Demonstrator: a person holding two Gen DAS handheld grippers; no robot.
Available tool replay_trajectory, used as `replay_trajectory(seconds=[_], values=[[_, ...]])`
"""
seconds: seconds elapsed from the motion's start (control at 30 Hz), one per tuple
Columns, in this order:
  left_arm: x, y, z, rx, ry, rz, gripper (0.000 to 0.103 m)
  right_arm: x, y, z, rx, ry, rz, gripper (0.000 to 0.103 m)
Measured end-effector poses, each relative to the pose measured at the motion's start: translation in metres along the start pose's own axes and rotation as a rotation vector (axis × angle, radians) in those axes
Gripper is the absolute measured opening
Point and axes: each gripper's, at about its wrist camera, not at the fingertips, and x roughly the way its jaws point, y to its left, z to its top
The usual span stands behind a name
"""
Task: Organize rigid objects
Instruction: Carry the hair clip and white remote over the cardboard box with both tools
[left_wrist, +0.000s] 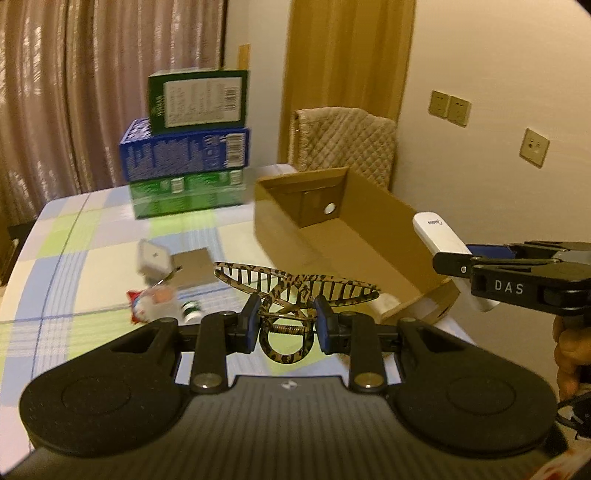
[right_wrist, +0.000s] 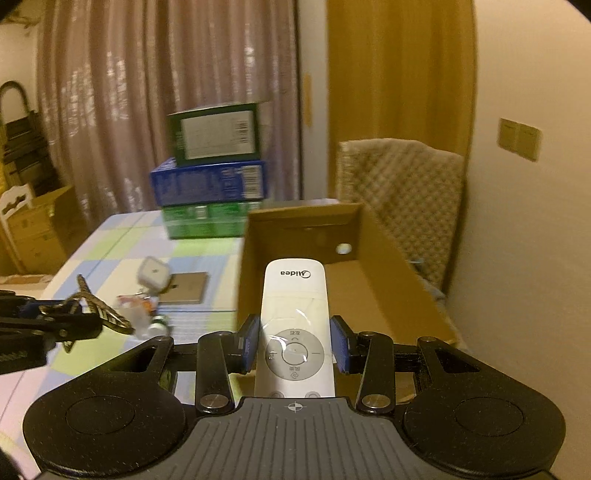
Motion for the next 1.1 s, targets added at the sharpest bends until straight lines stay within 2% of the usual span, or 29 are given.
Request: replay_trajectory(seconds=[0.27, 0.47, 0.83, 1.1], values=[[0.040, -0.039, 0.034, 0.080, -0.017, -0.061, 0.025, 0.015, -0.053, 0.016, 0.009, 0.003, -0.054, 0.037], [0.086, -0.055, 0.053, 0.125, 0.005, -0.096, 0.025, 0.044, -0.080, 0.024, 0.004, 0.030, -0.040, 0.038], [0.154, -0.059, 0.069, 0.182, 0.059, -0.106, 0.025, 0.102, -0.097, 0.024, -0.007, 0.092, -0.027, 0.037], [0.180, -0.057, 0.075, 0.204, 0.076, -0.109, 0.026, 0.127, -0.101, 0.023, -0.003, 0.122, -0.024, 0.037]])
